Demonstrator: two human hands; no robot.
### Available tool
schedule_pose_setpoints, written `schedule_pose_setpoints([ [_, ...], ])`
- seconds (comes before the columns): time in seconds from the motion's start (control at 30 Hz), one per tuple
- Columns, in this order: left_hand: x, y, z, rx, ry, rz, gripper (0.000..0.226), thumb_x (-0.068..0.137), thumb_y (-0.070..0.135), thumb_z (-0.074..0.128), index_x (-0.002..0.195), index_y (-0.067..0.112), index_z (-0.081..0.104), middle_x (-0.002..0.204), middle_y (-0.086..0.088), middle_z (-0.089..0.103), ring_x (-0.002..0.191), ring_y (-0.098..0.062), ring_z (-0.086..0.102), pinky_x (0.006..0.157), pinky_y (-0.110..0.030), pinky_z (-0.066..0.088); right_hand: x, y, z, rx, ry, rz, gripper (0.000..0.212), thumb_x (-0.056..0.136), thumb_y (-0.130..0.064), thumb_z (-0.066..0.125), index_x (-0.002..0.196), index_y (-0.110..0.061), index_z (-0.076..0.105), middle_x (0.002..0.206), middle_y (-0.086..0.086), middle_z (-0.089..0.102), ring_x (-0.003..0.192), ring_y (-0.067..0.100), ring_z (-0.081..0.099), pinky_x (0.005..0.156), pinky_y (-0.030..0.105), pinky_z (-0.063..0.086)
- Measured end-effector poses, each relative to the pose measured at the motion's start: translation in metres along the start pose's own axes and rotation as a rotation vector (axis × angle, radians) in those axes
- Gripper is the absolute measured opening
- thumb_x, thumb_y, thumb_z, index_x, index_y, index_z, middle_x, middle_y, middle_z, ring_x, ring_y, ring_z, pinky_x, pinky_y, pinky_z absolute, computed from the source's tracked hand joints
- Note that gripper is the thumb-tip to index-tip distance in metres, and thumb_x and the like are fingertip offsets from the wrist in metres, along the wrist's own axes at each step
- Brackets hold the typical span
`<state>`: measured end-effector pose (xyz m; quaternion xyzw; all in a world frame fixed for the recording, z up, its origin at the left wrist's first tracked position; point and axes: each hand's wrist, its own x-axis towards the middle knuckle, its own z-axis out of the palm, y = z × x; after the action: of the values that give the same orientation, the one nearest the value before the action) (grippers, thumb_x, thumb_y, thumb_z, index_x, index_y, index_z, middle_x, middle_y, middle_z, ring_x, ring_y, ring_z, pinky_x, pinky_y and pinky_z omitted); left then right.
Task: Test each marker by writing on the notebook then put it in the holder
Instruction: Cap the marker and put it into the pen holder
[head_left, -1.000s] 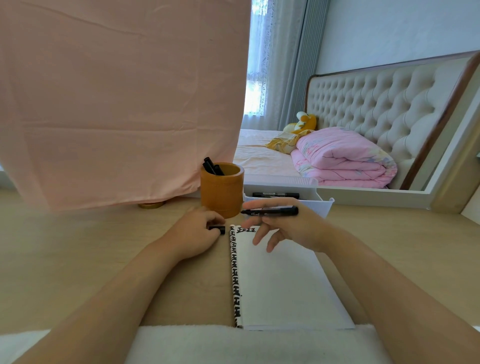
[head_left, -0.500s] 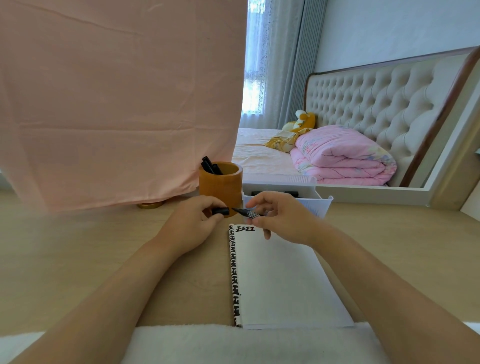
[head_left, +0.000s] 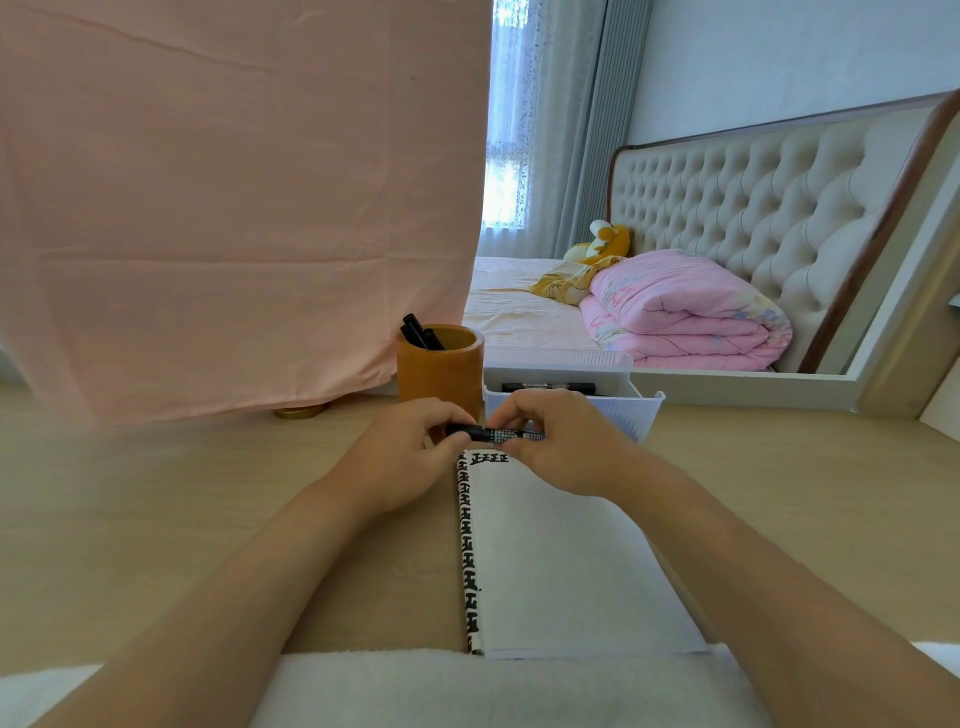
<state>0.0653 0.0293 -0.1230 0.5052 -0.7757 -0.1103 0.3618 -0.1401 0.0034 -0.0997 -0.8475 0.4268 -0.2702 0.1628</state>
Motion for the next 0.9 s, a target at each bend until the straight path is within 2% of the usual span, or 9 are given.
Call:
schedule_pose_setpoints([
  [0.1, 0.003, 0.004, -0.002, 0.069, -0.029, 0.040, 0.018, 0.096, 0.026, 0.059, 0.108, 0.035, 0.068, 0.097, 0.019, 0.064, 0.089, 0.002, 0.054, 0.070, -0.014, 0.039, -0.003, -0.002, -0.002, 0.014, 0.042, -0.019, 0.024, 0.084, -0.018, 0.077, 0.098, -0.033, 0.064, 0.084, -0.020, 0.062, 0.077, -0.015, 0.054, 0.062, 0.005, 0.041],
  [0.2, 0.007, 0.008, -0.005, 0.174, -0.082, 0.080, 0.017, 0.098, 0.027, 0.057, 0.109, 0.030, 0.069, 0.095, 0.016, 0.063, 0.087, 0.000, 0.054, 0.070, -0.018, 0.039, -0.003, -0.001, -0.004, -0.007, 0.078, -0.017, 0.017, 0.082, -0.022, 0.080, 0.092, -0.030, 0.069, 0.081, -0.019, 0.062, 0.074, -0.010, 0.055, 0.061, 0.007, 0.039],
  [0.37, 0.010, 0.010, -0.013, 0.161, -0.046, 0.126, 0.017, 0.097, 0.025, 0.058, 0.106, 0.025, 0.073, 0.084, 0.012, 0.061, 0.081, -0.002, 0.053, 0.069, -0.024, 0.041, -0.002, -0.005, -0.004, -0.016, 0.148, -0.087, 0.008, 0.087, -0.024, 0.074, 0.095, -0.025, 0.076, 0.085, -0.014, 0.069, 0.079, 0.004, 0.059, 0.072, 0.020, 0.045],
  [0.5, 0.015, 0.016, -0.018, 0.147, 0.006, 0.152, 0.015, 0.096, 0.021, 0.060, 0.102, 0.021, 0.074, 0.084, 0.011, 0.060, 0.082, 0.001, 0.052, 0.067, -0.016, 0.037, 0.000, -0.009, -0.005, 0.015, 0.159, -0.084, 0.013, 0.093, -0.023, 0.067, 0.102, -0.024, 0.076, 0.087, -0.007, 0.073, 0.081, 0.010, 0.063, 0.077, 0.027, 0.052],
  [0.57, 0.015, 0.019, -0.019, 0.165, 0.006, 0.173, 0.015, 0.096, 0.022, 0.061, 0.102, 0.022, 0.074, 0.084, 0.013, 0.059, 0.082, 0.002, 0.052, 0.068, -0.014, 0.036, -0.001, -0.009, -0.003, 0.096, 0.131, -0.079, 0.012, 0.095, -0.021, 0.064, 0.091, -0.024, 0.076, 0.077, -0.006, 0.071, 0.073, 0.010, 0.063, 0.073, 0.028, 0.053],
  [0.67, 0.015, 0.025, -0.015, 0.166, -0.059, 0.193, 0.016, 0.096, 0.026, 0.061, 0.104, 0.024, 0.074, 0.083, 0.014, 0.060, 0.080, -0.002, 0.054, 0.068, -0.021, 0.041, -0.001, -0.007, -0.002, 0.034, 0.134, -0.030, 0.039, 0.102, -0.026, 0.052, 0.064, -0.034, 0.057, 0.062, -0.008, 0.061, 0.060, 0.007, 0.056, 0.063, 0.025, 0.045],
  [0.73, 0.015, 0.026, -0.008, 0.201, -0.071, 0.220, 0.017, 0.096, 0.028, 0.060, 0.106, 0.024, 0.073, 0.085, 0.011, 0.062, 0.082, -0.005, 0.054, 0.071, -0.028, 0.045, -0.001, -0.005, -0.003, 0.011, 0.115, 0.008, 0.037, 0.104, -0.028, 0.047, 0.068, -0.033, 0.055, 0.065, -0.009, 0.060, 0.063, 0.007, 0.056, 0.063, 0.021, 0.040],
  [0.8, 0.015, 0.021, -0.006, 0.212, -0.026, 0.201, 0.018, 0.096, 0.032, 0.059, 0.107, 0.025, 0.071, 0.089, 0.012, 0.063, 0.085, -0.005, 0.054, 0.075, -0.031, 0.047, 0.000, -0.005, -0.002, 0.006, 0.091, 0.016, 0.032, 0.105, -0.028, 0.044, 0.076, -0.025, 0.059, 0.071, -0.005, 0.061, 0.067, 0.009, 0.055, 0.063, 0.019, 0.038],
  [0.9, 0.011, 0.010, -0.006, 0.186, 0.030, 0.149, 0.016, 0.095, 0.036, 0.060, 0.109, 0.033, 0.067, 0.093, 0.019, 0.061, 0.089, 0.001, 0.051, 0.075, -0.022, 0.044, 0.000, -0.007, 0.003, -0.001, 0.029, 0.016, 0.030, 0.106, -0.027, 0.040, 0.094, -0.016, 0.066, 0.082, -0.001, 0.063, 0.078, 0.011, 0.056, 0.067, 0.023, 0.042],
])
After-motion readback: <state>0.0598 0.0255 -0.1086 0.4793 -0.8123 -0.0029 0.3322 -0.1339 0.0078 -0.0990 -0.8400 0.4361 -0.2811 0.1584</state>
